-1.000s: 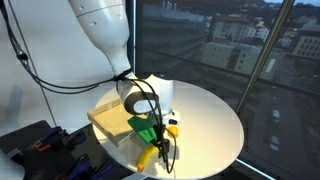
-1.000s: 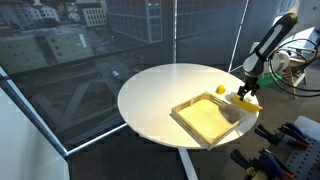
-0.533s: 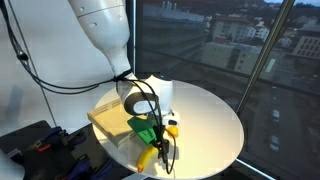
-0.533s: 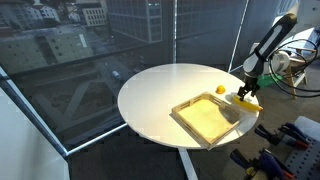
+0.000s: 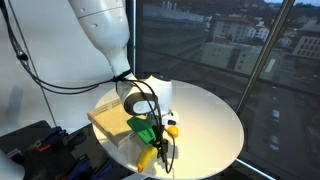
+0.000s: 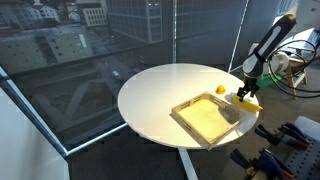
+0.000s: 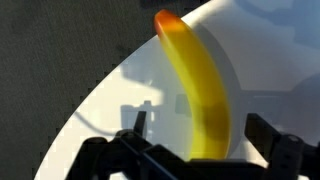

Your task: Put the banana in the box

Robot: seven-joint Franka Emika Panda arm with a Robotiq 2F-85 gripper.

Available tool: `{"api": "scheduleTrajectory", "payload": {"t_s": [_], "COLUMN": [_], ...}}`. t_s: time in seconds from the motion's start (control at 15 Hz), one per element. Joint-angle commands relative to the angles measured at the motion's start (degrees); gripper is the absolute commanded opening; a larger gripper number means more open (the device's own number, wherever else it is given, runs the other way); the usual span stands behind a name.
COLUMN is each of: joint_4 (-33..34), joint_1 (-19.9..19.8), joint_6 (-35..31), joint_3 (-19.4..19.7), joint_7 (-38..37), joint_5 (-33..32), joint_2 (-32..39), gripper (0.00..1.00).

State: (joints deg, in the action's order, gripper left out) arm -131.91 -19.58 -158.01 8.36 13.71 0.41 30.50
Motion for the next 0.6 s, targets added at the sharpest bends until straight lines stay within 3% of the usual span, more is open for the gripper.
{"api": "scheduleTrajectory", "payload": {"t_s": [0.0, 0.53], "joint_4": [0.28, 0.31], "joint_1": [0.20, 0.29], "joint_6": [-0.10, -0.43], "joint_3": [-0.34, -0.88], "joint_7": [-0.70, -0.66], "joint_5": [0.02, 0.12], "joint_2": [0.64, 1.57], "gripper": [1.00, 1.00]}}
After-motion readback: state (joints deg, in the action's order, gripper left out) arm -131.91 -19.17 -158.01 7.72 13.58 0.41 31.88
